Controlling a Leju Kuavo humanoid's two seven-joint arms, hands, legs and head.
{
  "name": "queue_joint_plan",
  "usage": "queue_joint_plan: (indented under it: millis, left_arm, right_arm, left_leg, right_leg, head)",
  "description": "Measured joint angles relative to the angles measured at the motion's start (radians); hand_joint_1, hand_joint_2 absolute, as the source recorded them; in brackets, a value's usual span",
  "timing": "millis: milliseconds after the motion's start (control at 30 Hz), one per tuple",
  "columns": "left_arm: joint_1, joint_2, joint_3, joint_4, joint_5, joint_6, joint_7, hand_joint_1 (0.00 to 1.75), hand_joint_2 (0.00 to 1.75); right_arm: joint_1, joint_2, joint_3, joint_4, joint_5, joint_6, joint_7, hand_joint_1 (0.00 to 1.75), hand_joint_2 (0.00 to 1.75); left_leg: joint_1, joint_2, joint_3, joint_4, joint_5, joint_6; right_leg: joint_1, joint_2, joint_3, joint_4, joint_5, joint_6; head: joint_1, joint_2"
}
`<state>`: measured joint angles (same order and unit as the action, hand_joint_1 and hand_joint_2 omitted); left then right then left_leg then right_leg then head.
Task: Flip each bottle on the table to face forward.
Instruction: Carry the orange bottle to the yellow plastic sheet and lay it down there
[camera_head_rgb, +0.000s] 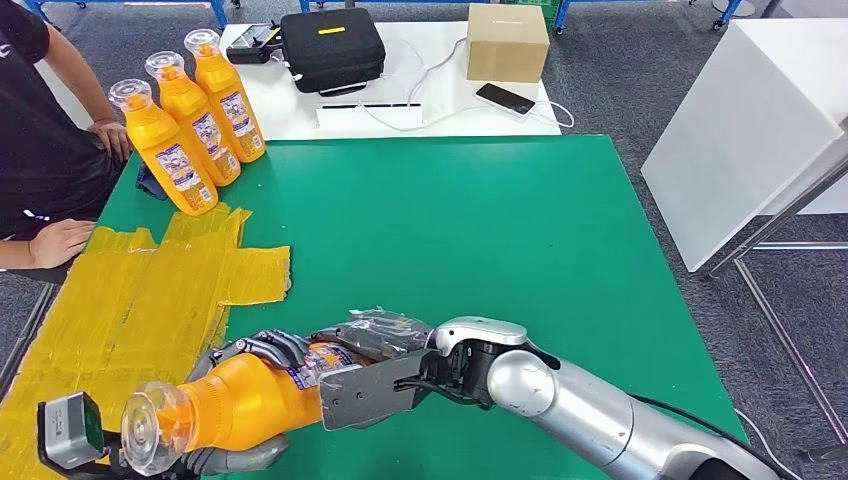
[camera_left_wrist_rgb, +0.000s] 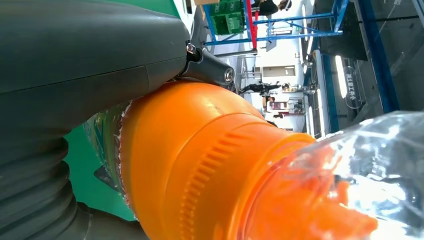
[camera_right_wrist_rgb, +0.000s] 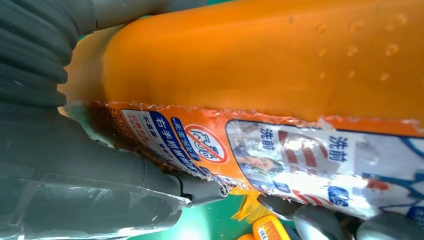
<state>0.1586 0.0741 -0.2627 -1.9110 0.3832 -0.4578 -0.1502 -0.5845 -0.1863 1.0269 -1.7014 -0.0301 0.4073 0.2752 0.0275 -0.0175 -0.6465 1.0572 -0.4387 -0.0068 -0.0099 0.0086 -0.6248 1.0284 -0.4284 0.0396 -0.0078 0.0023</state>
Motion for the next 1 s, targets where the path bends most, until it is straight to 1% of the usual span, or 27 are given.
queue_joint_plan:
  millis: [100,133,233,300,400,467,533,600,633,700,767,833,900,1000]
  left_arm:
    - [-0.002,0.001,0.0,0.001,0.002,0.005,-0.001,1.75,1.75]
    - [-0.002,0.001,0.0,0.001,0.0,0.011,0.0,1.75,1.75]
    - [-0.001,0.0,0.003,-0.001,-0.051,0.061,0.008,1.75,1.75]
    - [0.006,-0.008,0.014,-0.009,-0.162,0.126,0.027,1.75,1.75]
    - [0.018,-0.037,0.044,-0.033,-0.367,0.222,0.068,1.75,1.75]
    - [0.018,-0.058,0.068,-0.049,-0.45,0.257,0.087,1.75,1.75]
    - [0.017,-0.076,0.091,-0.061,-0.501,0.273,0.098,1.75,1.75]
    - [0.014,-0.093,0.112,-0.067,-0.607,0.298,0.114,1.75,1.75]
    - [0.011,-0.101,0.124,-0.068,-0.69,0.317,0.124,1.75,1.75]
    - [-0.001,-0.116,0.154,-0.067,-0.908,0.364,0.142,1.75,1.75]
    - [-0.021,-0.128,0.19,-0.059,-1.147,0.406,0.155,1.75,1.75]
    - [-0.043,-0.133,0.223,-0.035,-1.35,0.429,0.164,1.75,1.75]
    - [-0.061,-0.133,0.252,0.01,-1.489,0.437,0.168,1.75,1.75]
    - [-0.082,-0.133,0.287,0.104,-1.585,0.439,0.168,1.75,1.75]
  right_arm:
    - [0.001,-0.001,0.0,0.0,0.008,-0.012,-0.003,0.42,1.75]
    - [0.003,-0.002,0.0,0.0,0.018,-0.02,-0.005,0.02,1.31]
    - [0.023,-0.005,-0.008,-0.003,0.078,-0.069,-0.012,0.0,0.0]
    - [0.055,-0.009,-0.028,-0.013,0.138,-0.116,-0.014,0.0,0.0]
    - [0.129,-0.015,-0.082,-0.048,0.217,-0.176,-0.023,0.0,0.0]
    - [0.178,-0.017,-0.122,-0.076,0.253,-0.201,-0.031,0.0,0.0]
    - [0.217,-0.019,-0.156,-0.101,0.279,-0.214,-0.039,0.0,0.0]
    - [0.26,-0.018,-0.193,-0.13,0.321,-0.234,-0.052,0.0,0.0]
    - [0.287,-0.014,-0.214,-0.147,0.343,-0.245,-0.061,0.0,0.0]
    - [0.345,-0.004,-0.263,-0.188,0.377,-0.258,-0.082,0.0,0.0]
    - [0.395,0.009,-0.311,-0.229,0.395,-0.256,-0.099,0.0,0.0]
    - [0.423,0.022,-0.343,-0.258,0.404,-0.246,-0.108,0.0,0.0]
    - [0.435,0.034,-0.359,-0.274,0.407,-0.236,-0.111,0.0,0.0]
    - [0.439,0.049,-0.371,-0.282,0.409,-0.228,-0.112,0.0,0.0]
  left_leg:
    - [0.0,0.0,0.0,0.0,0.0,0.0]
    - [0.0,0.0,0.0,0.0,0.0,0.0]
    - [0.0,0.0,0.0,0.0,0.0,0.0]
    - [0.0,0.0,0.0,0.0,0.0,0.0]
    - [0.0,0.0,-0.001,0.0,0.0,0.0]
    - [0.0,-0.001,-0.001,0.0,0.0,0.0]
    - [0.0,-0.001,-0.001,0.0,0.0,0.0]
    - [0.0,-0.002,-0.001,0.0,0.0,0.0]
    - [0.0,-0.002,-0.001,0.0,0.0,0.0]
    - [0.0,-0.003,-0.001,0.0,0.0,0.0]
    - [0.0,-0.003,-0.002,0.0,0.0,0.0]
    - [0.0,-0.002,-0.001,0.0,0.0,0.0]
    - [0.0,-0.002,-0.001,0.0,0.0,0.0]
    - [0.0,-0.002,-0.001,0.0,0.0,0.0]
  right_leg:
    - [0.0,0.0,0.0,0.0,0.0,0.0]
    - [0.0,0.0,0.0,0.0,0.0,0.0]
    - [0.0,0.0,0.0,0.0,0.0,0.0]
    - [0.0,0.0,0.0,0.0,0.0,0.0]
    - [0.0,0.0,0.0,0.0,0.0,0.0]
    - [0.0,0.0,-0.001,0.0,0.0,0.0]
    - [0.0,0.0,-0.001,0.0,0.0,0.0]
    - [0.0,-0.001,-0.001,0.0,0.0,0.0]
    - [0.0,-0.001,-0.001,0.0,0.0,0.0]
    - [0.0,-0.002,-0.001,0.0,0.0,0.0]
    - [0.0,-0.001,-0.001,0.0,0.0,0.0]
    - [0.0,-0.001,-0.001,0.0,0.0,0.0]
    - [0.0,-0.001,-0.001,0.0,0.0,0.0]
    - [0.0,-0.001,-0.001,0.0,0.0,0.0]
  head:
    - [0.0,0.0]
    - [0.0,0.0]
    - [0.0,0.0]
    - [0.0,0.0]
    - [0.0,0.0]
    - [0.0,0.0]
    - [0.0,0.0]
    - [0.0,0.0]
    - [0.0,0.0]
    - [0.0,0.0]
    - [0.0,0.0]
    - [0.0,0.0]
    - [0.0,0.0]
    - [0.0,0.0]
